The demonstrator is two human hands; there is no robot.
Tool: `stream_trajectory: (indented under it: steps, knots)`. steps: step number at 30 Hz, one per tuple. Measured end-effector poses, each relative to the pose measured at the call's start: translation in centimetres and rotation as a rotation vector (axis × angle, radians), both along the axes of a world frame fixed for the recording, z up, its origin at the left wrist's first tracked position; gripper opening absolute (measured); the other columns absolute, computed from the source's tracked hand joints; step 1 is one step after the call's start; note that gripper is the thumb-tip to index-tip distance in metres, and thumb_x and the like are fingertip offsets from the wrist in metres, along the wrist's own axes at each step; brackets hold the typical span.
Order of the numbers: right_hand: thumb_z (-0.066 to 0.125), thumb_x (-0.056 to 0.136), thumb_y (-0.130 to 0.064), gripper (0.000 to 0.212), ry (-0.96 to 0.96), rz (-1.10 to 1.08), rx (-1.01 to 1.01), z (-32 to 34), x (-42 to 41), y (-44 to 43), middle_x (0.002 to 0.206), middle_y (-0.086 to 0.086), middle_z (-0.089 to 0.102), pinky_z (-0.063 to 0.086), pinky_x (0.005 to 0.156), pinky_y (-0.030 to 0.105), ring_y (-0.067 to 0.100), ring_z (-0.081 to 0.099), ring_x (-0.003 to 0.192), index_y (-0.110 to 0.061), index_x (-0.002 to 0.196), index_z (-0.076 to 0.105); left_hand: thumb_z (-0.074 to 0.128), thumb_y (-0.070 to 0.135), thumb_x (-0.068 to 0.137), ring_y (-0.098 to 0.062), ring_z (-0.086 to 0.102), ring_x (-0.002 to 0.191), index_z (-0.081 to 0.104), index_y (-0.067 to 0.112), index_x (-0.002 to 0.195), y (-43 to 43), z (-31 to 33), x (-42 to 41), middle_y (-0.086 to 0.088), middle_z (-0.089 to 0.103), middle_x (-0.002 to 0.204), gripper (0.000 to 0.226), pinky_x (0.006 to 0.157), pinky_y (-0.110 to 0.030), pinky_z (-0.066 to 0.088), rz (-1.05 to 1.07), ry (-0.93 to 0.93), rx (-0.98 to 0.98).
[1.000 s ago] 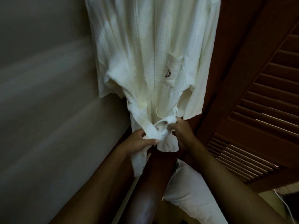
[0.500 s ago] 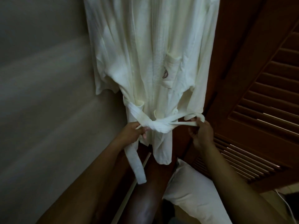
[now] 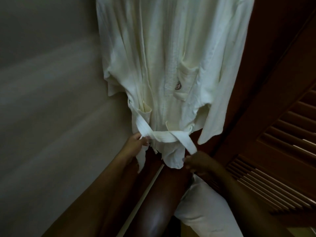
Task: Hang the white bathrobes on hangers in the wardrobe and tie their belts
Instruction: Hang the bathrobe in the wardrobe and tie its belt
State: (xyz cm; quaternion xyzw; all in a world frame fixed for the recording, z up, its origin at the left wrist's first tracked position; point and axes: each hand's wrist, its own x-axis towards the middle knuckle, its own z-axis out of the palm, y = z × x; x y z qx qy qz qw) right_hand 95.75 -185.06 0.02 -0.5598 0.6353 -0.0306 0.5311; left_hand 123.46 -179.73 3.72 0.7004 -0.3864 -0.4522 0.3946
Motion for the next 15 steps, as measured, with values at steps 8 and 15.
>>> stream_trajectory:
  steps: [8,15]
  knots:
    - [0.052,0.101,-0.048,0.046,0.062,0.378,-0.714,6.3,6.3,-6.7,0.129,0.005,0.065,0.041,0.105,0.037,0.023,0.056,0.123,-0.015,0.13,0.064,0.059,0.002,0.095,-0.015,0.071,0.094,0.07,0.028,0.098,-3.2,0.0,-0.4,0.004,0.075,0.097,0.028,0.079,-0.031,0.055,0.056,0.051,-0.011]
    - [0.077,0.086,-0.043,0.027,-0.002,0.473,-0.635,3.7,5.4,-9.2,0.093,-0.008,0.069,0.045,0.073,0.024,0.014,0.068,0.092,-0.022,0.102,0.071,0.058,0.002,0.098,-0.018,0.063,0.08,0.057,0.0,0.128,-5.3,0.0,0.6,-0.01,0.065,0.102,0.03,0.071,-0.03,0.054,0.053,-0.021,-0.018]
